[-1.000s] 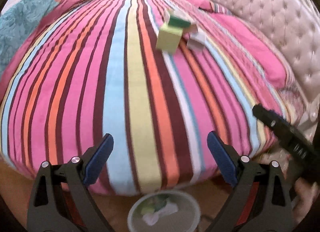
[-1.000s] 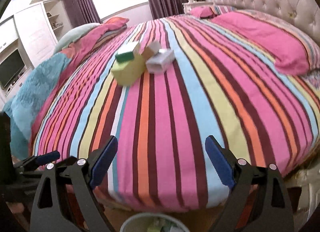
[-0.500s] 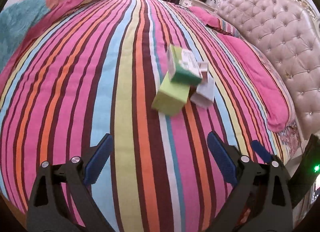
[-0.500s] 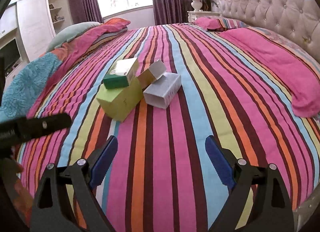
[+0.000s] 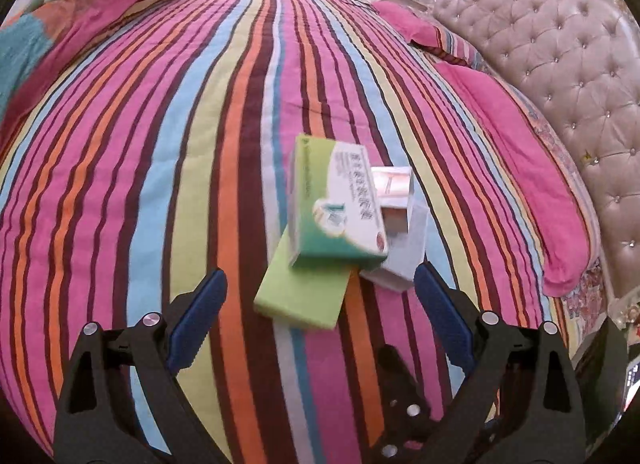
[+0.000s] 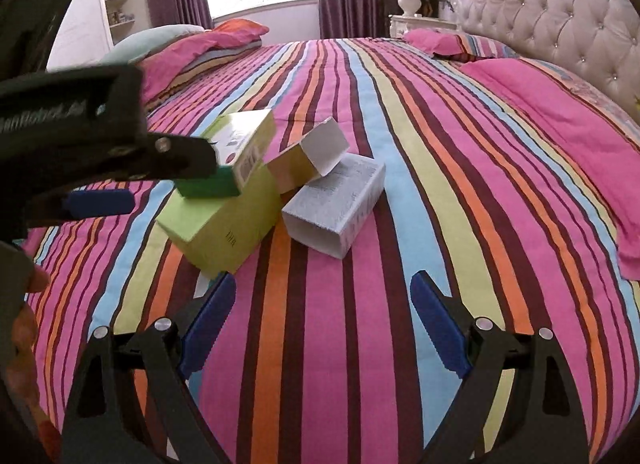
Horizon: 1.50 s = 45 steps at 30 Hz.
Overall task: Collect trash
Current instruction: 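Grasp the green Ve capsule box with the left tool while the right tool grasps the printed leaflet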
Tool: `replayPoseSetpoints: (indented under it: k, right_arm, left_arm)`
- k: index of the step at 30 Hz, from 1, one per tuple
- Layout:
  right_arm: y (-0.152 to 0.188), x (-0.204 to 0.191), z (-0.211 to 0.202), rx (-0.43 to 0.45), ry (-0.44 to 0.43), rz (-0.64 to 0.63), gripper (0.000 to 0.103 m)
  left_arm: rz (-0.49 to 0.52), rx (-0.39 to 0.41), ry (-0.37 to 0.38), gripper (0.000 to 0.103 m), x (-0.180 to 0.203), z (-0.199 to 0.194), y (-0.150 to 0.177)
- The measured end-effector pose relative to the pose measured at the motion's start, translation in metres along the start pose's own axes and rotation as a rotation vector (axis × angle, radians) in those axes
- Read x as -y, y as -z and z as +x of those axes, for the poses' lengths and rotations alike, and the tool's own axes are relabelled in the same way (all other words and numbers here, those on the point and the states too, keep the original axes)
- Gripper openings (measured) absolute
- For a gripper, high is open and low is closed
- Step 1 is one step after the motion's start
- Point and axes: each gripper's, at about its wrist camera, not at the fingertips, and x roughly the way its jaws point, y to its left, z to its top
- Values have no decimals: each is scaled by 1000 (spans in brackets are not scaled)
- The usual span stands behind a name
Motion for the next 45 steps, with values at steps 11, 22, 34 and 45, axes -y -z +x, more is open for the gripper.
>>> replayPoseSetpoints:
  k: [11, 22, 34, 45]
  right_arm:
    - [-20, -7, 29, -6, 20, 9, 85]
    - [-37, -8, 55, -22, 15, 57, 85]
    - [-31, 5, 69, -68, 19, 86, 85]
    - [-40, -1, 77, -84, 1, 64, 84]
  left_arm:
    - [-5, -71, -74, 92, 4, 40, -32]
    - [-39, -89, -42, 67, -11, 58, -35]
    - [-151, -75, 103, 54, -39, 63, -41]
    - [-196, -49, 180, 54, -52, 61, -42]
